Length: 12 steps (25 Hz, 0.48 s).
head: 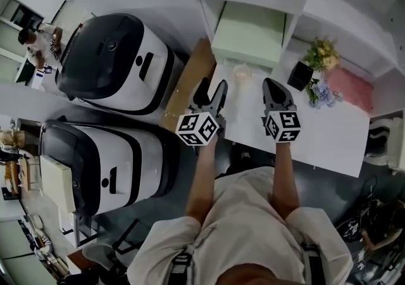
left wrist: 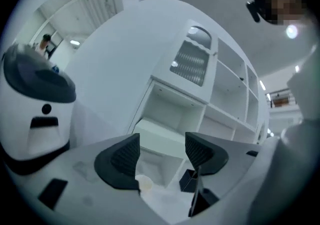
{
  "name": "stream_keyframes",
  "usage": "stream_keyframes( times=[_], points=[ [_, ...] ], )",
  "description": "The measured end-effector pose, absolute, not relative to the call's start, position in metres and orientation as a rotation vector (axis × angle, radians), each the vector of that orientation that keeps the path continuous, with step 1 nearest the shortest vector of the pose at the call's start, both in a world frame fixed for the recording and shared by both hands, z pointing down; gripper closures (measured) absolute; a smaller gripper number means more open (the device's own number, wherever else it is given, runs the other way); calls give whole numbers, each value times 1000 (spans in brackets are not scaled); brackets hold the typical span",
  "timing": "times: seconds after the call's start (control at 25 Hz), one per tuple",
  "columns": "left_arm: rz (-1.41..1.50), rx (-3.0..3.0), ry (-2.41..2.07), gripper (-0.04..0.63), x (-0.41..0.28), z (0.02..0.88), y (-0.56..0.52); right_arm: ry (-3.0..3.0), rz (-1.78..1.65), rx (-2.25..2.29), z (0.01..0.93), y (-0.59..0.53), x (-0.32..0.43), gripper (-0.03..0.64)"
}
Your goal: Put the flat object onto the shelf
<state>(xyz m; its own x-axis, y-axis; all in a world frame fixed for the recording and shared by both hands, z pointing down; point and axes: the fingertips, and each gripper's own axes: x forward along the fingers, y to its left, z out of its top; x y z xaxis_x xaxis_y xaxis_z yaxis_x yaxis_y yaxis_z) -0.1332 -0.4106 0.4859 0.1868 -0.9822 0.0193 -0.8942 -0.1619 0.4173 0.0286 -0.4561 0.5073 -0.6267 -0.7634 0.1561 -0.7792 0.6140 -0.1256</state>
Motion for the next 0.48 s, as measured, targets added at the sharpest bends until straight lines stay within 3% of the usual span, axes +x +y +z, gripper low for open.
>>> stream_keyframes(
  times=[0.2, 0.48],
  points=[
    [-57, 2285, -1937, 311, -117, 484, -373, -2719, 296, 1408, 507, -416, 53, 549],
    [-89, 2363, -1975, 316, -104, 457, -323, -2681, 286, 1480, 502, -353, 75, 549]
  ],
)
